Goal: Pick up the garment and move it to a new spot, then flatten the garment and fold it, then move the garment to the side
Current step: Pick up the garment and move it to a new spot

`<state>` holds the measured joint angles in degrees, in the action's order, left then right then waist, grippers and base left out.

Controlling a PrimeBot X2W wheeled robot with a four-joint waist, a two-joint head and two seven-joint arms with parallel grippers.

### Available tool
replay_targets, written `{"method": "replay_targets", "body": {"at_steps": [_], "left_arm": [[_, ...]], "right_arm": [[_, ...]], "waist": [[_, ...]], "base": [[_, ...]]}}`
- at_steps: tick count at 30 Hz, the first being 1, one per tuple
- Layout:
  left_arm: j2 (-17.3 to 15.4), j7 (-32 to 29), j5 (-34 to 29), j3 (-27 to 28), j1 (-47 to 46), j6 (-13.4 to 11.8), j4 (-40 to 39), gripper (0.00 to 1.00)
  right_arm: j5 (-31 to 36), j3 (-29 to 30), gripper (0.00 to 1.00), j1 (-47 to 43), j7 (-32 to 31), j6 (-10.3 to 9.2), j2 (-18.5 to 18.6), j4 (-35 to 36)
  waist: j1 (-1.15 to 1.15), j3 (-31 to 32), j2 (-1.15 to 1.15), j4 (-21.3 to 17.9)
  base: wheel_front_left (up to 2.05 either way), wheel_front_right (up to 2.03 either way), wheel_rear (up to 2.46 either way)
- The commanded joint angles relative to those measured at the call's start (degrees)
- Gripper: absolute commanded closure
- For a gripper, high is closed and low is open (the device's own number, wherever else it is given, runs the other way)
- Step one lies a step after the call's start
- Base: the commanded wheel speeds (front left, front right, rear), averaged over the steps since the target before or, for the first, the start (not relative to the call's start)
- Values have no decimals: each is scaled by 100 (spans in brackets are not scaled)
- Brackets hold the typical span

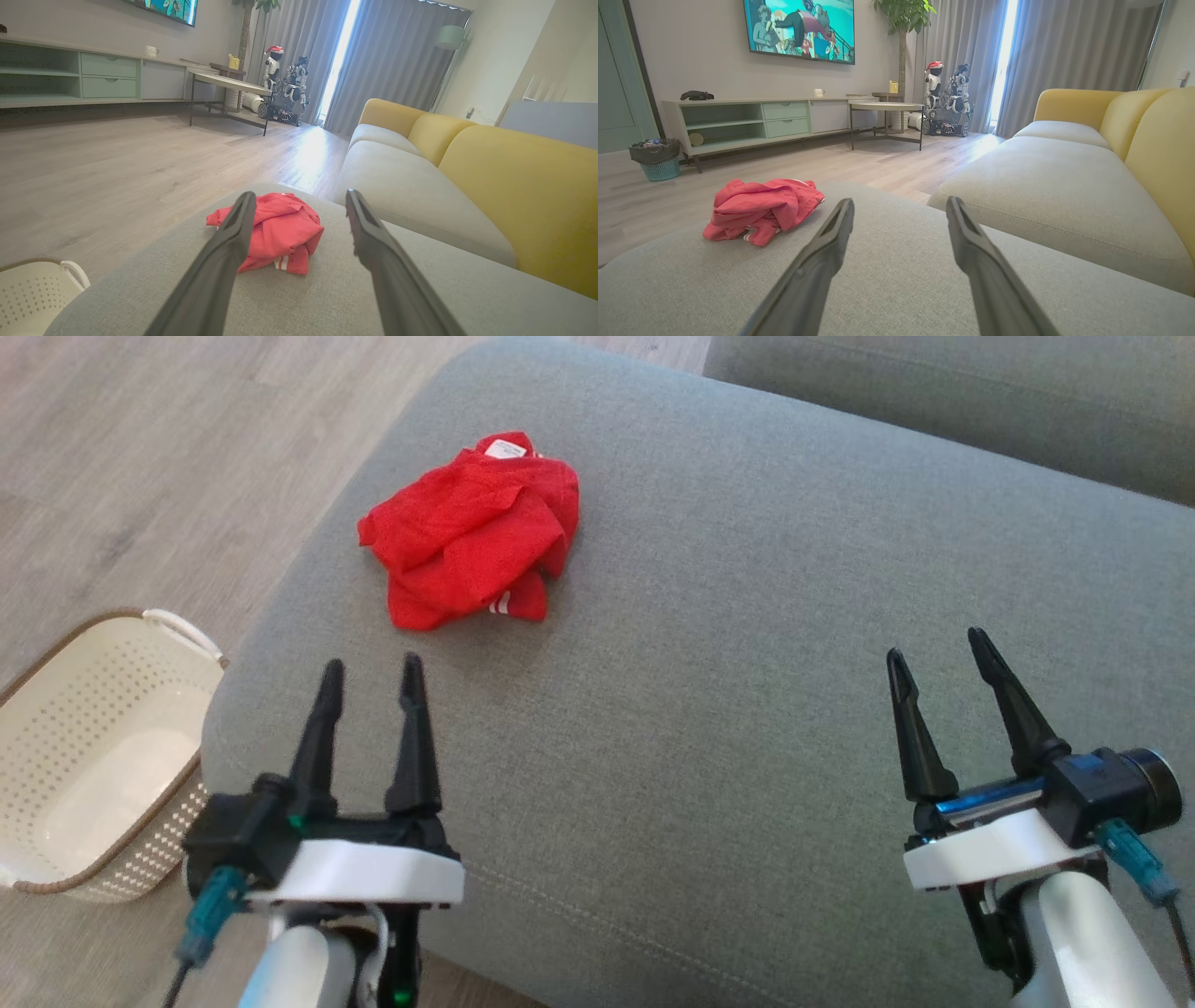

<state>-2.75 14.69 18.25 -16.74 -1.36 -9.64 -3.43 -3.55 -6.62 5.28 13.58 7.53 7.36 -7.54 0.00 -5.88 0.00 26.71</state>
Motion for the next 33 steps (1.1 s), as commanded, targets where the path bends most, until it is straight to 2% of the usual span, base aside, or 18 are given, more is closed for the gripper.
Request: {"method": "replay_targets", "body": {"at_steps": [1, 7, 13, 18, 23, 27, 33], "left_arm": [[-12, 31, 34, 263, -184, -51, -225, 0], [-12, 31, 71, 534, -462, -36, -221, 0], [-12, 31, -61, 970, -1169, 281, 303, 0], [-44, 31, -112, 1232, -2014, 636, 1376, 0], [-283, -211, -106, 1235, -2996, 819, 2645, 0], [-468, -580, -80, 1242, -3700, 887, 3462, 0], [-759, -947, -209, 1178, -4448, 837, 4469, 0]], "right_arm": [[-50, -115, 0, 107, -16, -4, 72, 216], [-7, -37, 0, 194, -139, -4, 202, 444], [89, 125, 0, 377, -372, -4, 451, 864], [141, 270, 0, 497, -612, -4, 701, 1314], [135, 332, 0, 563, -784, -4, 883, 1671], [127, 317, 0, 621, -851, -4, 946, 1864], [143, 311, 0, 665, -866, -4, 902, 1973]], "waist": [[0, -49, 0, -28], [0, -403, 0, -143], [0, -983, 0, -296], [0, -1534, 0, -419], [0, -1911, 0, -559], [0, -2134, 0, -693], [0, -2324, 0, -892]], "base": [[0, 0, 0], [0, 0, 0], [0, 0, 0], [0, 0, 0], [0, 0, 0], [0, 0, 0], [0, 0, 0]]}}
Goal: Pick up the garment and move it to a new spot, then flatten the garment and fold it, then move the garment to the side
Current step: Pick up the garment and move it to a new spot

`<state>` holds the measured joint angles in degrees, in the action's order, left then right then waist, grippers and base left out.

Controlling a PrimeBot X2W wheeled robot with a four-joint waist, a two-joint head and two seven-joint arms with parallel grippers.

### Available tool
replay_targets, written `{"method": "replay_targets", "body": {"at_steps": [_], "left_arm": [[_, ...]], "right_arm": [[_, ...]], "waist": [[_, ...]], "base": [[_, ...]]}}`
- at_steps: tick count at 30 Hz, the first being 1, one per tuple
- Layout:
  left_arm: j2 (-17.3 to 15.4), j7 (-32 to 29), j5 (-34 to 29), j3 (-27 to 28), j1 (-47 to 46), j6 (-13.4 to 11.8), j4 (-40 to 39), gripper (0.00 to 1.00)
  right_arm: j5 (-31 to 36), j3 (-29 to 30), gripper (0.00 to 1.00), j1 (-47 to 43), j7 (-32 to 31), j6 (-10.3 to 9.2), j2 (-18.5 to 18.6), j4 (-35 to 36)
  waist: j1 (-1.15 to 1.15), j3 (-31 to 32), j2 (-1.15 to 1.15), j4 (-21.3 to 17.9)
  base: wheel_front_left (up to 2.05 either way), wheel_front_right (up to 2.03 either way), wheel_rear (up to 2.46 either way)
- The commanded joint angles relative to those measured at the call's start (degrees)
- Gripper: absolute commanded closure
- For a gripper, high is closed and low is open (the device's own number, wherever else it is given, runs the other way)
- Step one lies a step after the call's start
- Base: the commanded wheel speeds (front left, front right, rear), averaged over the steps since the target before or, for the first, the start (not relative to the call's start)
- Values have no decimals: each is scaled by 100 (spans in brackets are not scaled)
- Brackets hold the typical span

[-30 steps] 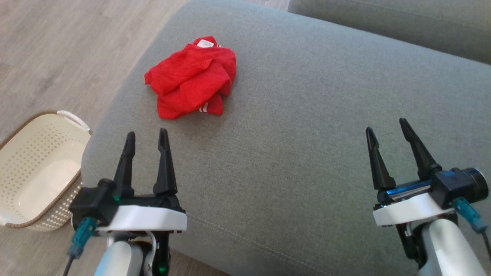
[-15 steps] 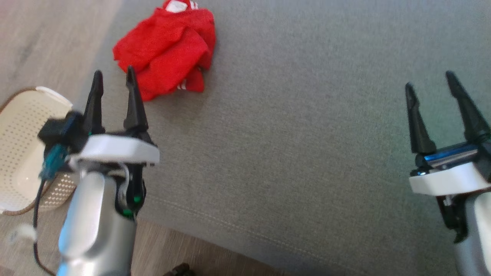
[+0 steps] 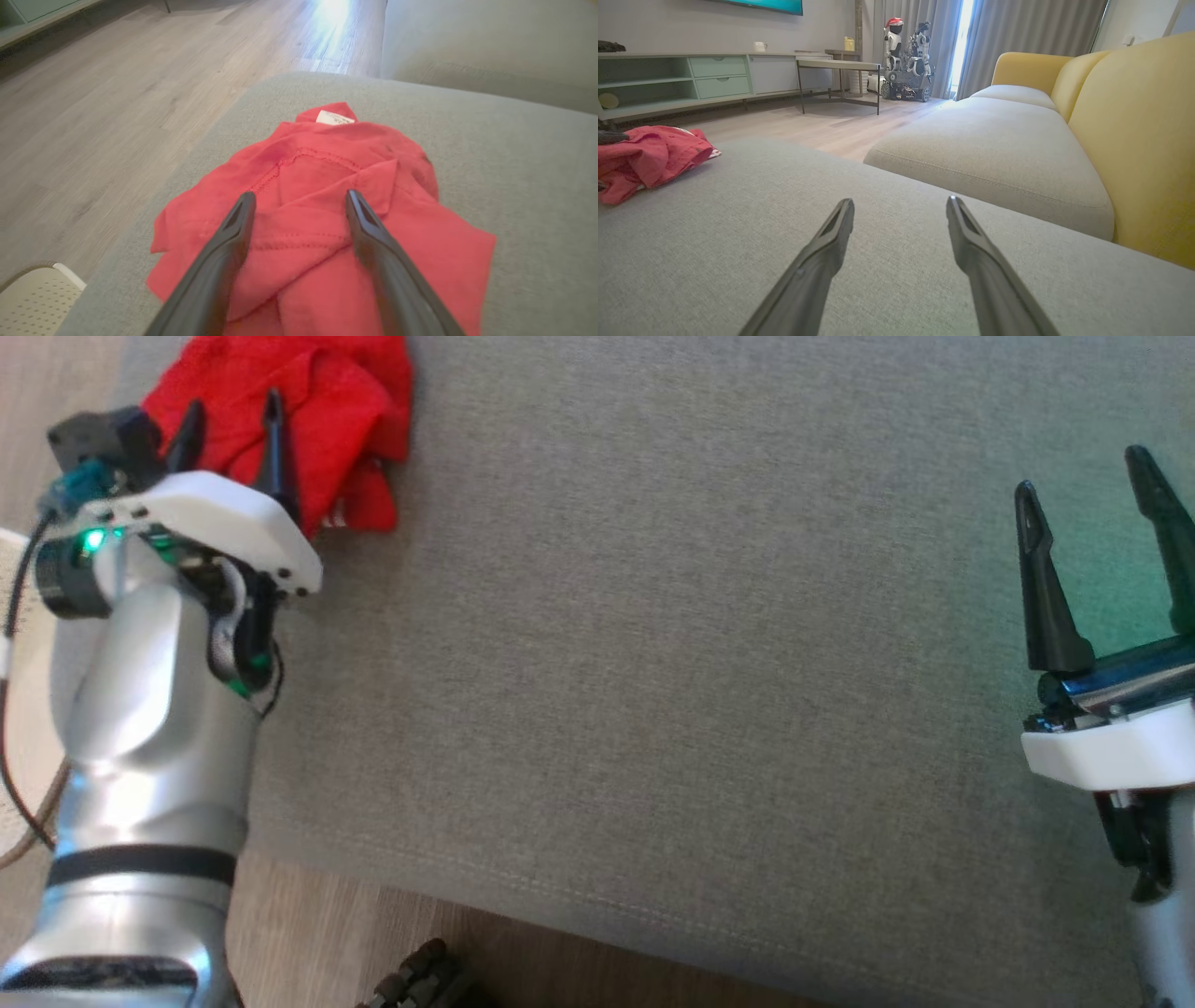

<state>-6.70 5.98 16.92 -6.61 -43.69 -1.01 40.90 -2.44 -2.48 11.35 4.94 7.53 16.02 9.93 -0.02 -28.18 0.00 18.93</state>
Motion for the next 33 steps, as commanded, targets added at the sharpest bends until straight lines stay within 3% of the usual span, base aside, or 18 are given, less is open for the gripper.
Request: {"method": "replay_targets", "body": {"at_steps": [1, 5, 7, 12, 19, 22, 29, 33], "left_arm": [[-365, -76, -76, 165, -215, -27, 36, 0], [-511, -199, -203, 54, -523, -44, 535, 0], [-528, -207, -183, 41, -625, 1, 708, 100], [-552, -39, -131, 24, -706, 92, 1002, 100], [-700, 812, -18, 334, -697, -193, 820, 100], [-782, 891, -41, 484, -613, -291, 339, 100], [-849, 900, -316, 936, -96, -495, -1663, 100], [-841, 900, -446, 1001, 143, -506, -2318, 100]], "right_arm": [[32, -103, 0, 58, -1, -4, 36, 226], [45, -76, 0, 82, 36, -4, -2, 214], [47, -60, 0, 89, 56, -4, -14, 206], [44, -78, 0, 93, 168, -4, -92, 42], [37, -179, 0, 88, 409, -4, -311, -348], [22, -218, 0, 64, 505, -4, -407, -505], [10, -263, 0, 24, 689, -4, -650, -810], [-6, -271, 0, -9, 776, -4, -761, -950]], "waist": [[2, -95, 0, -114], [2, -149, 0, -210], [2, -160, 0, -239], [2, -17, 0, -316], [2, 476, 0, -390], [2, 701, 0, -435], [2, 1150, 0, -641], [2, 1328, 0, -809]], "base": [[0, 0, 0], [0, 0, 0], [0, 0, 0], [0, 0, 0], [0, 0, 0], [0, 0, 0], [0, 0, 0], [0, 0, 0]]}}
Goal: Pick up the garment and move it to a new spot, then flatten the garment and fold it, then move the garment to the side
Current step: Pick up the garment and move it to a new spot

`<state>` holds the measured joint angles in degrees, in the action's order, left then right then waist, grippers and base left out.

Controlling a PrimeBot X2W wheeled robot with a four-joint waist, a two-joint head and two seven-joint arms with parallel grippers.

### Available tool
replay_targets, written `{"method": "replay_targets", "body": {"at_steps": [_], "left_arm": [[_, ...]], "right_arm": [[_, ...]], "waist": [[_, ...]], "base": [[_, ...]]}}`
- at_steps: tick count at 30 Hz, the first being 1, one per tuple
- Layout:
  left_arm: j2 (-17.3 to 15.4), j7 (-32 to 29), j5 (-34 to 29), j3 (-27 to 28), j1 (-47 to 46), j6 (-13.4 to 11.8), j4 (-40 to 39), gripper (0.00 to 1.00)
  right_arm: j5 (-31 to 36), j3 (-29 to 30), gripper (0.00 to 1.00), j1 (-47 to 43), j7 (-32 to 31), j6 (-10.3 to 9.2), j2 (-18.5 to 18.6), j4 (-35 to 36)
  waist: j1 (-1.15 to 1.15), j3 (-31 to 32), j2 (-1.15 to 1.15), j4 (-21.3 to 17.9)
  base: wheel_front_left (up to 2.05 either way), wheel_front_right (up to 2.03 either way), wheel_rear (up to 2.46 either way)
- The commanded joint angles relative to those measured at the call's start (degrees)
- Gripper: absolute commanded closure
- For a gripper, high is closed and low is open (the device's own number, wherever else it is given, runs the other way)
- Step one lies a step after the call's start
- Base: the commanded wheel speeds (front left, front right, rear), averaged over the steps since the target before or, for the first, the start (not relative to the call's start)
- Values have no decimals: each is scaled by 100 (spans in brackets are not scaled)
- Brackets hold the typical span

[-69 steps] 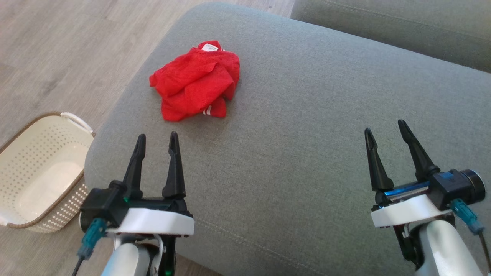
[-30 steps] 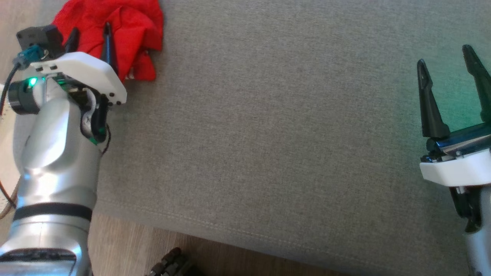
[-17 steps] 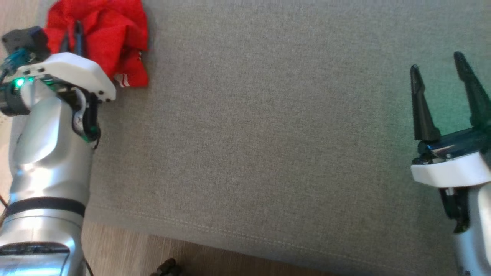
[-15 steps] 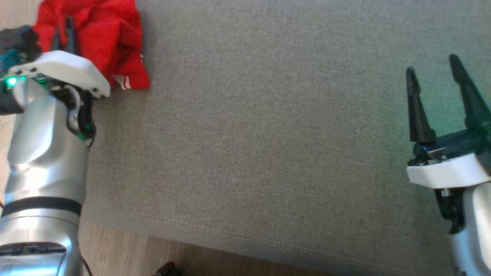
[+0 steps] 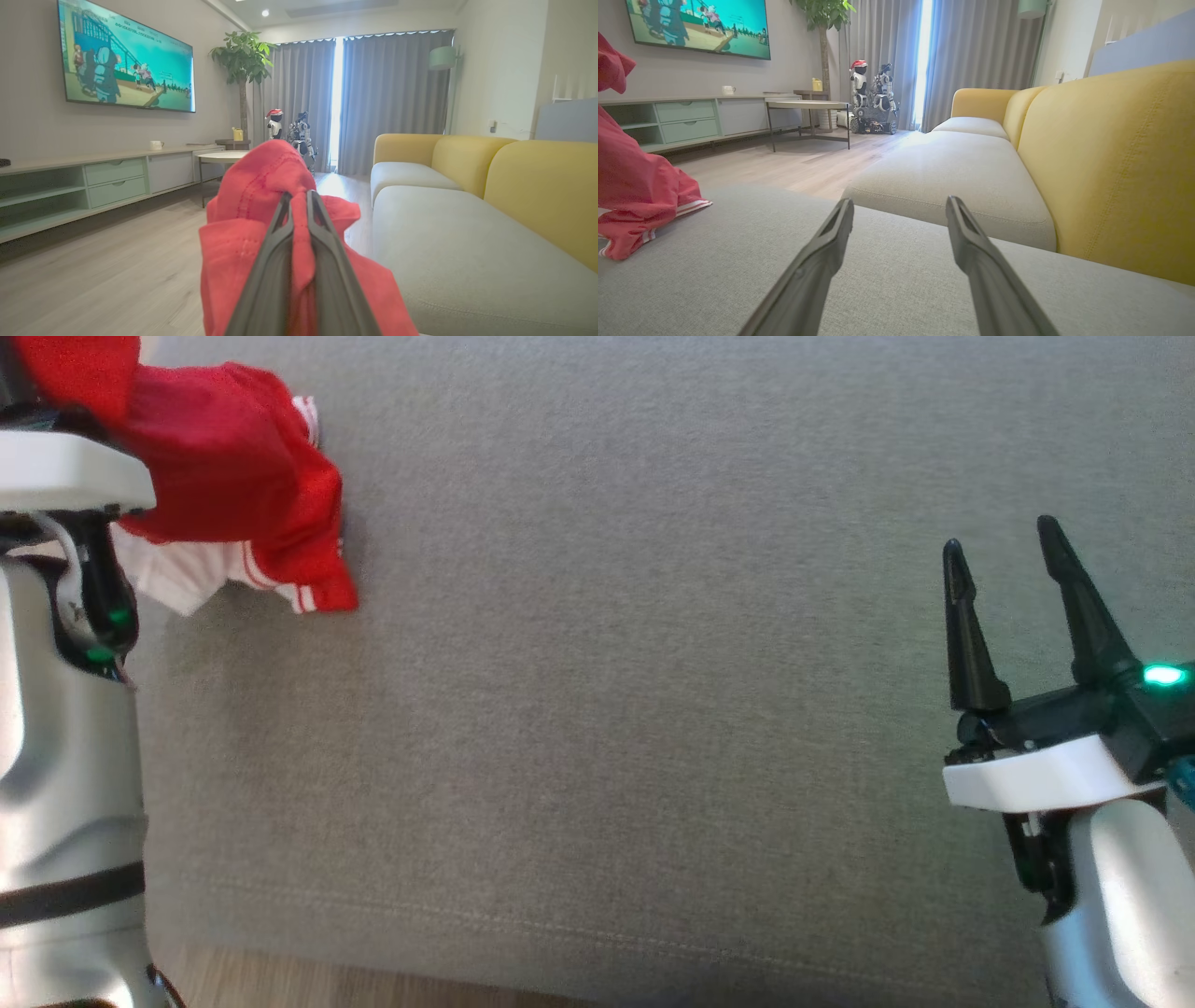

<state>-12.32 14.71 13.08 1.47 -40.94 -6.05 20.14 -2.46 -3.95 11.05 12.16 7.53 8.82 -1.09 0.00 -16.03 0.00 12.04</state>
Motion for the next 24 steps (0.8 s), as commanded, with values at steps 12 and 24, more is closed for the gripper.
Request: {"method": "replay_targets", "body": {"at_steps": [12, 24], "left_arm": [[-274, -387, -592, -682, -43, 264, -922, 100], [800, -693, -1035, -2548, -329, 643, -205, 100]], "right_arm": [[-25, -76, 0, 109, 193, -4, -195, 31], [-125, -94, 0, 488, 260, -4, -359, 187]], "waist": [[0, 128, 0, -734], [0, -383, 0, -1821]], "base": [[0, 0, 0], [0, 0, 0]]}}
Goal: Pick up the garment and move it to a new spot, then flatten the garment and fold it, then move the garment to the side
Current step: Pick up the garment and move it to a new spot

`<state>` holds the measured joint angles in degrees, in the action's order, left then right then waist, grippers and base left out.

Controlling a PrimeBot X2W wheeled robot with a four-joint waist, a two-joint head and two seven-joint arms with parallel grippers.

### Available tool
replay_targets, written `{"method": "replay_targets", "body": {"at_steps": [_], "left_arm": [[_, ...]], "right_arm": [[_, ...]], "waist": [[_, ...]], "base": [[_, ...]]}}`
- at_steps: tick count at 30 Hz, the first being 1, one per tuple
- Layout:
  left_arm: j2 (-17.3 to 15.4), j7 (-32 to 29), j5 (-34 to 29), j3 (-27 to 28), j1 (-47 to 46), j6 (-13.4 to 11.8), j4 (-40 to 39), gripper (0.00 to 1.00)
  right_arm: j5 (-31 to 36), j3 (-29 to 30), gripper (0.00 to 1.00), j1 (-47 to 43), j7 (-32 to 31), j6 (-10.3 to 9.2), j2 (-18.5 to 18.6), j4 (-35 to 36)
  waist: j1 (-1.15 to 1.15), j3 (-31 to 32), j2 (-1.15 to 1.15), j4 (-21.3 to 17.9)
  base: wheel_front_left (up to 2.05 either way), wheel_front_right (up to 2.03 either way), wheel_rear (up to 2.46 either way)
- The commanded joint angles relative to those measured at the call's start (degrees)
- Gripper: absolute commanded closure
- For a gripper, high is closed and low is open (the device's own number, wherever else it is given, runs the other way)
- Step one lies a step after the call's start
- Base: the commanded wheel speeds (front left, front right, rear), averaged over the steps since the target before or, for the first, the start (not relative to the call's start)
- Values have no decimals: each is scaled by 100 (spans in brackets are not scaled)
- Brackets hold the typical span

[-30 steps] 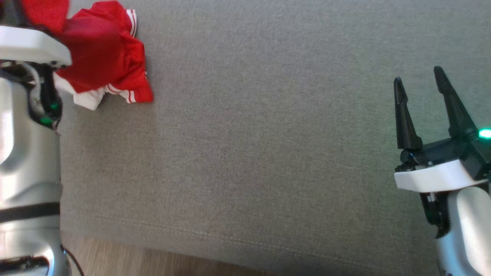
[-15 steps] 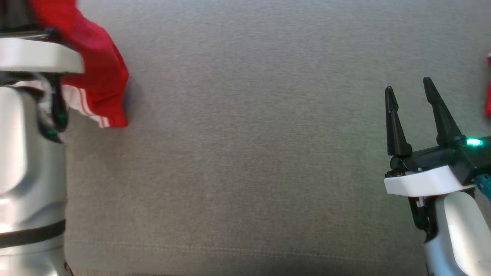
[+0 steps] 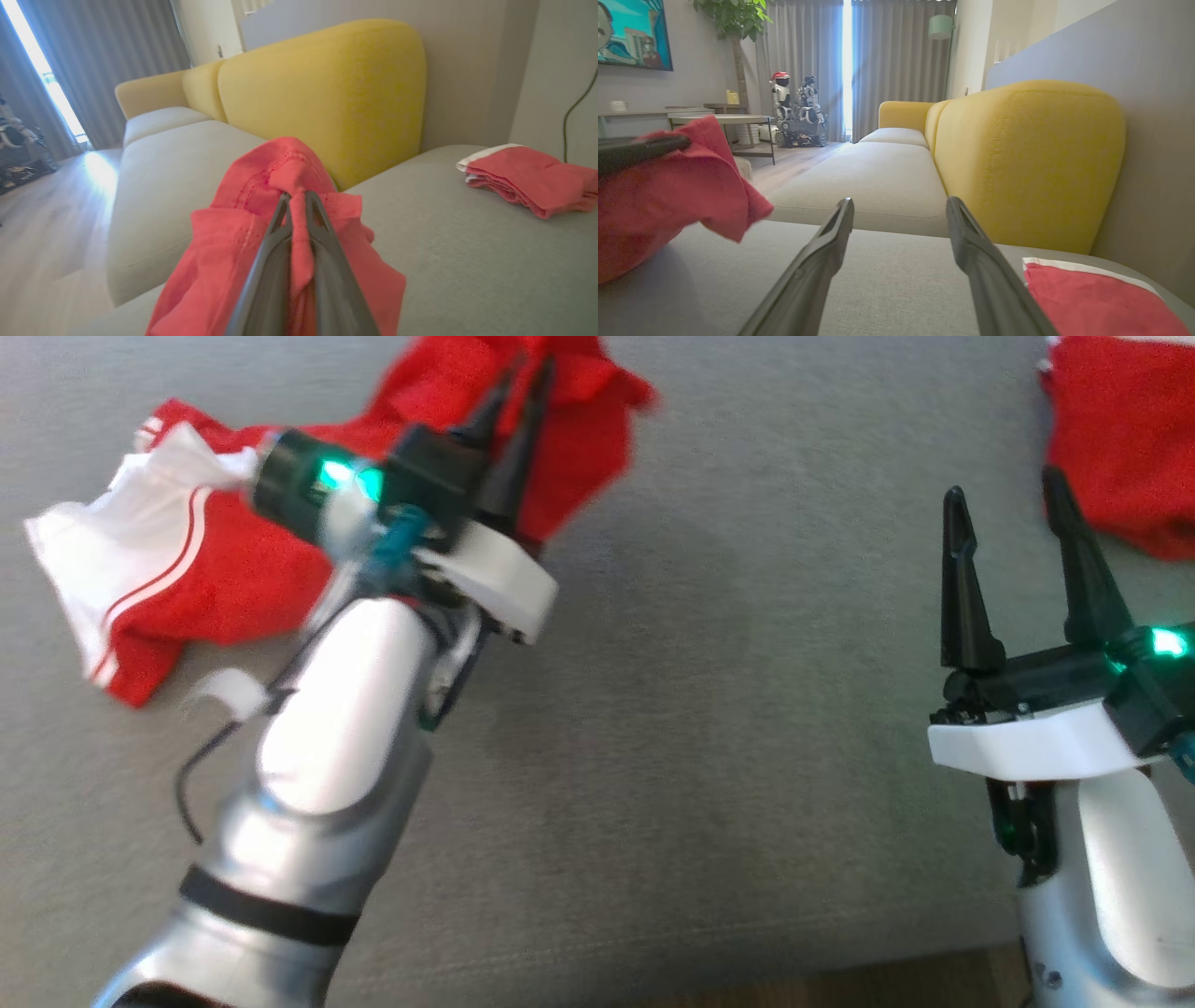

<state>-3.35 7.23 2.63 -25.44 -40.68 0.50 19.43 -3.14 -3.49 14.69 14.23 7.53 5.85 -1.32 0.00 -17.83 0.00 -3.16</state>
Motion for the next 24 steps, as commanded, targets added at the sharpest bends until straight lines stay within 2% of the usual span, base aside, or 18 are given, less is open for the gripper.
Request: {"method": "replay_targets", "body": {"at_steps": [1, 5, 9, 11, 12, 13, 14, 19, 24], "left_arm": [[-39, 109, 67, 26, -407, -26, 30, 100], [40, 341, 454, -556, -644, -221, 568, 100], [44, 564, 1283, -1413, -886, -671, 722, 100], [45, 630, 1608, -1866, -1004, -806, 790, 100], [45, 657, 1766, -2077, -1053, -846, 808, 91], [45, 681, 1918, -2275, -1096, -874, 816, 58], [45, 703, 2061, -2443, -1127, -921, 821, 0], [46, 762, 2516, -2949, -1295, -1129, 919, 0], [46, 774, 2584, -2733, -1373, -1385, 728, 0]], "right_arm": [[-65, -144, 0, 147, 56, -4, -83, 219], [-121, -202, 0, 252, 68, -4, -162, 214], [-179, -229, 0, 309, 74, -4, -221, 214], [-193, -220, 0, 311, 74, -4, -242, 236], [-197, -208, 0, 306, 75, -4, -251, 245], [-202, -191, 0, 297, 75, -4, -258, 251], [-201, -171, 0, 285, 75, -4, -264, 253], [-189, -116, 0, 248, 76, -4, -282, 240], [-123, -79, 0, 203, 76, -4, -286, 224]], "waist": [[0, -233, 0, -381], [0, -349, 0, -730], [0, -383, 0, -959], [0, -396, 0, -1007], [0, -394, 0, -1014], [0, -387, 0, -1009], [0, -372, 0, -992], [0, -255, 0, -787], [0, -66, 0, -445]], "base": [[0, 0, 0], [0, 0, 0], [0, 0, 0], [0, 0, 0], [0, 0, 0], [0, 0, 0], [0, 0, 0], [0, 0, 0], [0, 0, 0]]}}
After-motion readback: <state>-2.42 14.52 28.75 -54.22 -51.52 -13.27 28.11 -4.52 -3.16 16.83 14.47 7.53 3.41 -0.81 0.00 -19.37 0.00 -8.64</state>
